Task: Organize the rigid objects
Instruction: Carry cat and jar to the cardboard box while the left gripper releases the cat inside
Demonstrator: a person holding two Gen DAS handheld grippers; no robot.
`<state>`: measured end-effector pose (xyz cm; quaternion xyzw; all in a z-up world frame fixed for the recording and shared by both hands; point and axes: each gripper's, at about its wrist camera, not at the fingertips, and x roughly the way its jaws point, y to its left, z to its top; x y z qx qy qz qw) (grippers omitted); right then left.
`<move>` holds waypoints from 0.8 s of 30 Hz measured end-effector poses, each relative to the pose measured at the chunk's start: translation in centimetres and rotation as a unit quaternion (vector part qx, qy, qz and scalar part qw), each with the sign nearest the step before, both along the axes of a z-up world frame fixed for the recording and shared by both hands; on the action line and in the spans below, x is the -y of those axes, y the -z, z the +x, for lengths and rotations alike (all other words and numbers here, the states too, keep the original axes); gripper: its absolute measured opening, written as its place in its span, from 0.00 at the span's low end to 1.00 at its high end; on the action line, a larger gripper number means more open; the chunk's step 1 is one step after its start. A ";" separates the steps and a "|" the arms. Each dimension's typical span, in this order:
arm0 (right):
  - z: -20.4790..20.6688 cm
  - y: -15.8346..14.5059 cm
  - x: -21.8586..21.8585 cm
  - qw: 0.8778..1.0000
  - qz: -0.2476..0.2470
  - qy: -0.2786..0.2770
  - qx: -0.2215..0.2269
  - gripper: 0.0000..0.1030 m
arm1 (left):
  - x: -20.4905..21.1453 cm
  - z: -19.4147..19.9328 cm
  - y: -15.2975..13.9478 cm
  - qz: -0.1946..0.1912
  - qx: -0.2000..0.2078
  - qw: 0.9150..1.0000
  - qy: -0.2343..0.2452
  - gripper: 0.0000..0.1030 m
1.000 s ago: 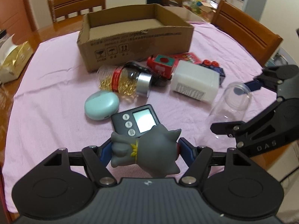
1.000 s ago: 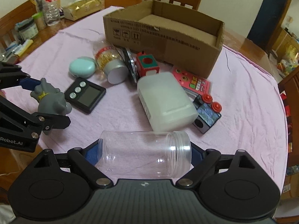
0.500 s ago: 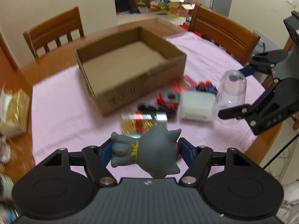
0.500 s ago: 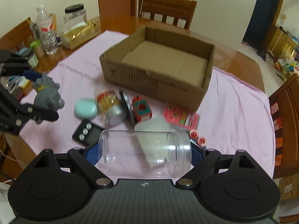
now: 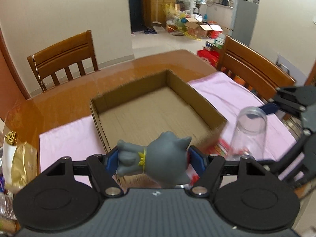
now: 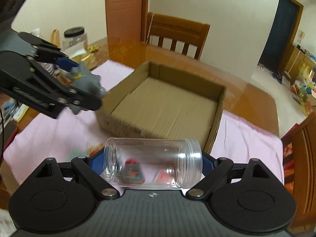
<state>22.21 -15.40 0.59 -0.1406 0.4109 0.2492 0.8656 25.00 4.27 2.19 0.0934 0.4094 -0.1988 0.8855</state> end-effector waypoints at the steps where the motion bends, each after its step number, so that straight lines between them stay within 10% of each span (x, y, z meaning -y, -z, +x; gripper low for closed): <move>1: 0.8 -0.2 0.0 1.000 0.003 0.001 0.004 0.90 | 0.0 1.0 0.2 -0.005 -0.003 1.000 -0.006 0.69; 16: 7.9 0.3 0.7 0.999 0.018 0.030 0.003 0.91 | 1.2 12.7 5.3 -0.001 -0.029 0.998 -0.064 0.71; 19: 8.2 0.4 0.8 0.999 0.019 0.032 0.001 0.91 | 1.4 14.0 5.8 0.013 -0.018 0.997 -0.076 0.89; 24: 9.2 0.8 0.9 0.999 0.020 0.035 -0.002 0.91 | 1.0 14.6 5.4 -0.001 -0.013 0.996 -0.088 0.93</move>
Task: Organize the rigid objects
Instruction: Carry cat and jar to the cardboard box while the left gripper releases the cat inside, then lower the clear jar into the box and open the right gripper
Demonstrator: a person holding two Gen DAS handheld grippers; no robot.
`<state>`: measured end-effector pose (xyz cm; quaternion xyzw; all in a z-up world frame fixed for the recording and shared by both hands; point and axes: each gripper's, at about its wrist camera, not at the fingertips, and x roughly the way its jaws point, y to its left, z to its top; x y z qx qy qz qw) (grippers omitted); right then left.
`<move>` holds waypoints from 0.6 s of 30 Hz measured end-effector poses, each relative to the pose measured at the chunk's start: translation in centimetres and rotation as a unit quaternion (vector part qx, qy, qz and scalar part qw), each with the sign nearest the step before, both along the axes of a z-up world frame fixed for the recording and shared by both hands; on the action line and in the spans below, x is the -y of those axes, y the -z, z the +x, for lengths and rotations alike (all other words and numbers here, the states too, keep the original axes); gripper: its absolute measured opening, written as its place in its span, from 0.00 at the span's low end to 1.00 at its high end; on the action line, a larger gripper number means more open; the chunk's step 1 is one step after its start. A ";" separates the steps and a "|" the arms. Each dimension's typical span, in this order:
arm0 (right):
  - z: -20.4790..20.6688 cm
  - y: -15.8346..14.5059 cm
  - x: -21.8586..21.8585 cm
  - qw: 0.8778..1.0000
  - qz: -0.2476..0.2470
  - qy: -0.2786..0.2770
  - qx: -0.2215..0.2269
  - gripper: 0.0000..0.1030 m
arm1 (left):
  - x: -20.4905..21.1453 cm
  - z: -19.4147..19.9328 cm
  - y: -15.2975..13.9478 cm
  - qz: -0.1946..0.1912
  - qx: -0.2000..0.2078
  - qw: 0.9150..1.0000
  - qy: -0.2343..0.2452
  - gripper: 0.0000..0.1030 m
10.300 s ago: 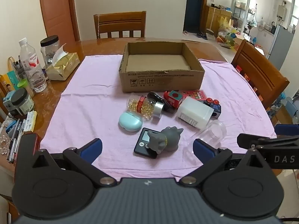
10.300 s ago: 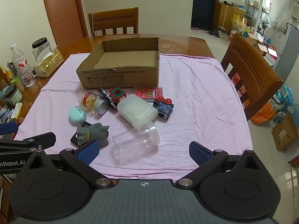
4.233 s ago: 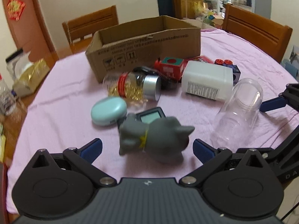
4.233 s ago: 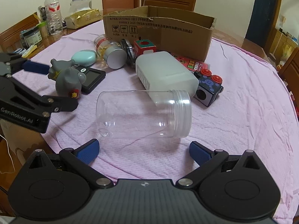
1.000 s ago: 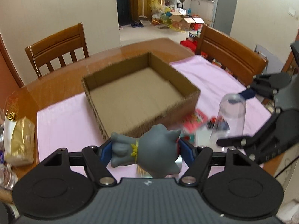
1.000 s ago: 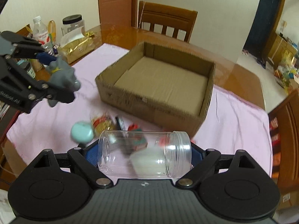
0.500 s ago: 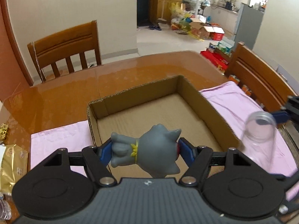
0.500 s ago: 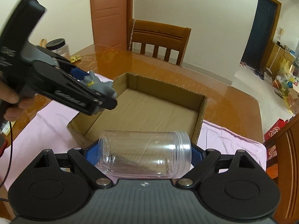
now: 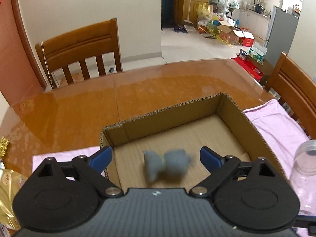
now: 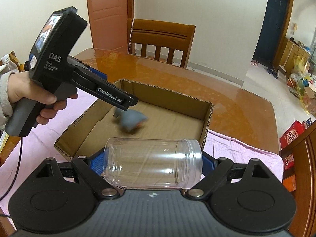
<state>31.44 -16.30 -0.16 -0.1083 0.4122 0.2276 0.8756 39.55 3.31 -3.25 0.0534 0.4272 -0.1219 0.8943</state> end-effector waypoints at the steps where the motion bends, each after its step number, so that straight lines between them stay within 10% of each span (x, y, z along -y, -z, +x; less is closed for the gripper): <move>1: 0.0 0.1 0.0 1.000 0.000 0.001 0.000 0.91 | -0.1 0.0 -0.2 -0.008 0.000 1.000 0.001 0.94; 18: 5.0 0.8 -1.2 1.000 -0.009 0.002 -0.009 0.91 | -2.9 -5.4 -2.5 -0.031 0.000 0.999 -0.010 0.98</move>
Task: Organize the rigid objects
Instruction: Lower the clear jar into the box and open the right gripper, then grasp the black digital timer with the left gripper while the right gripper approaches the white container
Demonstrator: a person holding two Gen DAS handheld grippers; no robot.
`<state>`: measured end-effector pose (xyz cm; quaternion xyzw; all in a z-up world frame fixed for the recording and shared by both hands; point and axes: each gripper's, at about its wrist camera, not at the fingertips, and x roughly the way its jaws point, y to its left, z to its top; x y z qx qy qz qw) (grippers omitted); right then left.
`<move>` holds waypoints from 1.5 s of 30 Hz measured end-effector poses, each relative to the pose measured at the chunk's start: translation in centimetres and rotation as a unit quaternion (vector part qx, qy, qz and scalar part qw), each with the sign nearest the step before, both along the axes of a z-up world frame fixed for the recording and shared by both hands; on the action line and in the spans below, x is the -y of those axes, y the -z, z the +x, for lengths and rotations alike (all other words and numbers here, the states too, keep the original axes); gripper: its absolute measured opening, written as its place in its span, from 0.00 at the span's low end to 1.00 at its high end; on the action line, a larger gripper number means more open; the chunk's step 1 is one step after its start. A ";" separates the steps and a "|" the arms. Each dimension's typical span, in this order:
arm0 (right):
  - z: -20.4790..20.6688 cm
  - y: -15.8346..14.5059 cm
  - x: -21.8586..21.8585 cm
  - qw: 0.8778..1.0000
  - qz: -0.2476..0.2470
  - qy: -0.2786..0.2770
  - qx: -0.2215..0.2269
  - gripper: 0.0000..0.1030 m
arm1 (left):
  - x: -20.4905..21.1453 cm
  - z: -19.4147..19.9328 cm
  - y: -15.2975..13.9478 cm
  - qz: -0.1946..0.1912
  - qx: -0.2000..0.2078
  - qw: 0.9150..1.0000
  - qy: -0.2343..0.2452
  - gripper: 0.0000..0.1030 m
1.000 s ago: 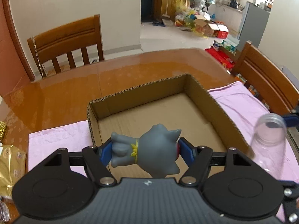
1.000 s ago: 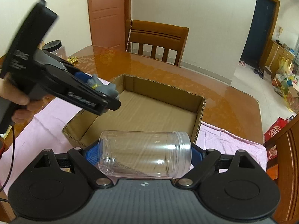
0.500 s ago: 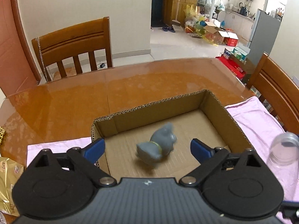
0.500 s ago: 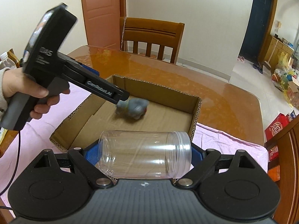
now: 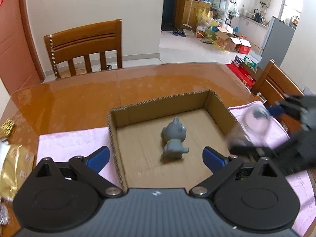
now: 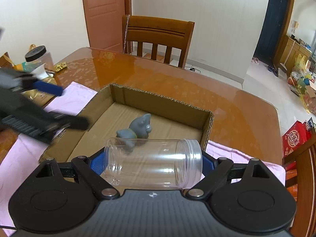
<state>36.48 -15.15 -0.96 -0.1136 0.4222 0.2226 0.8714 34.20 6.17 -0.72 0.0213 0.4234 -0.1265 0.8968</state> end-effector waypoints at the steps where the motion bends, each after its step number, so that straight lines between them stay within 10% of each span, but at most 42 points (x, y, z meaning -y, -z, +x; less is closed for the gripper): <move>1: 0.5 0.1 -0.2 1.000 -0.003 0.000 0.002 0.91 | -0.3 -0.6 -0.1 0.000 0.001 1.000 -0.003 0.98; 18: 1.6 0.1 -2.5 1.000 -0.016 0.009 0.007 1.00 | -0.7 -5.3 0.0 0.024 -0.008 0.999 -0.021 0.98; 30: -6.1 -0.4 -1.0 0.998 -0.008 0.061 0.009 1.00 | -1.5 -10.4 0.7 0.017 0.035 0.996 -0.078 0.98; 45: -16.1 5.7 1.0 0.991 -0.026 0.128 -0.020 1.00 | -3.4 -16.1 7.3 0.011 -0.037 0.996 -0.086 0.98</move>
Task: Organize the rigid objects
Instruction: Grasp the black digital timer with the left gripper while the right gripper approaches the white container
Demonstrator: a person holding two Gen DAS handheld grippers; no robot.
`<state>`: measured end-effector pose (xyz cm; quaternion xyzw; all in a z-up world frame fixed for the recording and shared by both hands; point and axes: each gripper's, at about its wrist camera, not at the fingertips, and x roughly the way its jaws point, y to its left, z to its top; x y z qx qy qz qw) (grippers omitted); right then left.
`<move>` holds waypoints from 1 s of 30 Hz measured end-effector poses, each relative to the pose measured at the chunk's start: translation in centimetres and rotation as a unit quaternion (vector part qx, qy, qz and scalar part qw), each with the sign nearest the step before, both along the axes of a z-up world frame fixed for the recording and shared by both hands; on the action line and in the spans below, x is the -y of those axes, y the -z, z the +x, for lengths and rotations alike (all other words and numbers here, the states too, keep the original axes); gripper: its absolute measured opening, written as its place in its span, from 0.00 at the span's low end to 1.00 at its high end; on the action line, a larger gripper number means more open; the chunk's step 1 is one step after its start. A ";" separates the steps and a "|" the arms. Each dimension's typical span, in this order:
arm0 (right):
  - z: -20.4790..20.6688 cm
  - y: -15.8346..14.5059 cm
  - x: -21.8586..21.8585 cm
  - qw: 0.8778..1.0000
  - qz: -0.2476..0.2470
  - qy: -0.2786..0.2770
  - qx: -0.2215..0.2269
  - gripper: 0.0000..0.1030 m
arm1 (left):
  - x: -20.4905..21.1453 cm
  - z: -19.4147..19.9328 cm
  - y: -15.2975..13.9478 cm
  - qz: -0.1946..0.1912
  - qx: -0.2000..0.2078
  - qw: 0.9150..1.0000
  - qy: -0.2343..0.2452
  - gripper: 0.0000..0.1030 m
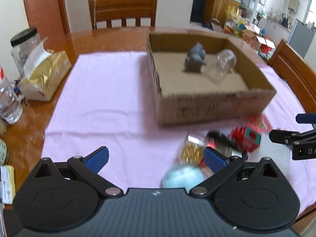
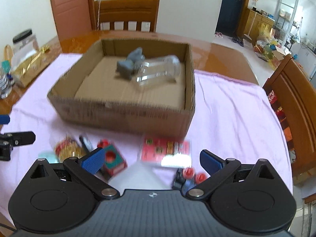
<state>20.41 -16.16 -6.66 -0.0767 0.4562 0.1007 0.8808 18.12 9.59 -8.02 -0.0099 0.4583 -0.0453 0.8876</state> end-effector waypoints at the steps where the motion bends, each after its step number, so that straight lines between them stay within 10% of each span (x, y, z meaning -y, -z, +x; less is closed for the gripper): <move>1: -0.4 0.4 -0.2 1.000 -0.005 -0.001 -0.004 1.00 | 0.0 0.0 0.4 0.000 -0.007 1.000 0.008 0.98; 30: -3.8 4.7 1.5 0.993 -0.064 0.095 -0.040 1.00 | 1.3 -2.2 1.5 0.000 -0.013 0.998 0.060 0.98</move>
